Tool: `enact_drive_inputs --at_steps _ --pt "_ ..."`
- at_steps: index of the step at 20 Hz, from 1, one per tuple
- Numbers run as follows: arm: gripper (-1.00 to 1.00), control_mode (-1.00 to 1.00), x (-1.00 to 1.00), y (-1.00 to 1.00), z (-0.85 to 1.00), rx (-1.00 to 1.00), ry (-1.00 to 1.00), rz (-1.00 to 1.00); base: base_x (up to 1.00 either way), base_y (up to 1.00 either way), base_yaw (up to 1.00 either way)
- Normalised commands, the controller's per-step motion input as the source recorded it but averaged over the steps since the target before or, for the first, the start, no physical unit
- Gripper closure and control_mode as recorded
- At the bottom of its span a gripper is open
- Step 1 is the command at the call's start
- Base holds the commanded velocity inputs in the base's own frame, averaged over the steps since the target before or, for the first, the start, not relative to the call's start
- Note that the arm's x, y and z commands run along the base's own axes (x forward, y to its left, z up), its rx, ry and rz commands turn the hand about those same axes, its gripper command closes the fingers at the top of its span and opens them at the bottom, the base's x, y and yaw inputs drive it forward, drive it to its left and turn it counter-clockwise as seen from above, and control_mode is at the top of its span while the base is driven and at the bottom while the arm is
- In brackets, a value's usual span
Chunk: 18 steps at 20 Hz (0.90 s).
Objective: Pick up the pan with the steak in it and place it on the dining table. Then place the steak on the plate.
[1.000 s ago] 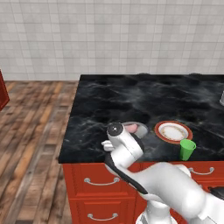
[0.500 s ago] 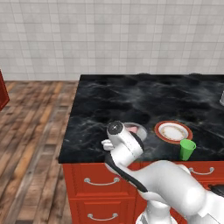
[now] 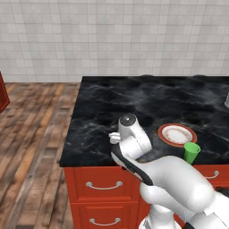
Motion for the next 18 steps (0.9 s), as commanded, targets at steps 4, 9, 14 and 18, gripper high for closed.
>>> enact_drive_inputs --at_steps 4,9,14,18 --pt "-1.0 -1.0 0.7 -0.19 0.3 0.15 0.07 -0.01 0.0 0.0 0.0" --pt "-1.0 -1.0 0.85 -0.13 0.01 0.12 0.08 0.0 0.0 0.0 0.0" --pt "-1.0 -1.0 0.85 -0.08 0.0 0.06 0.04 0.0 0.0 0.0 0.0" --pt "-1.0 -1.0 0.5 -0.02 -0.03 0.01 0.0 0.0 0.0 0.0 0.0"
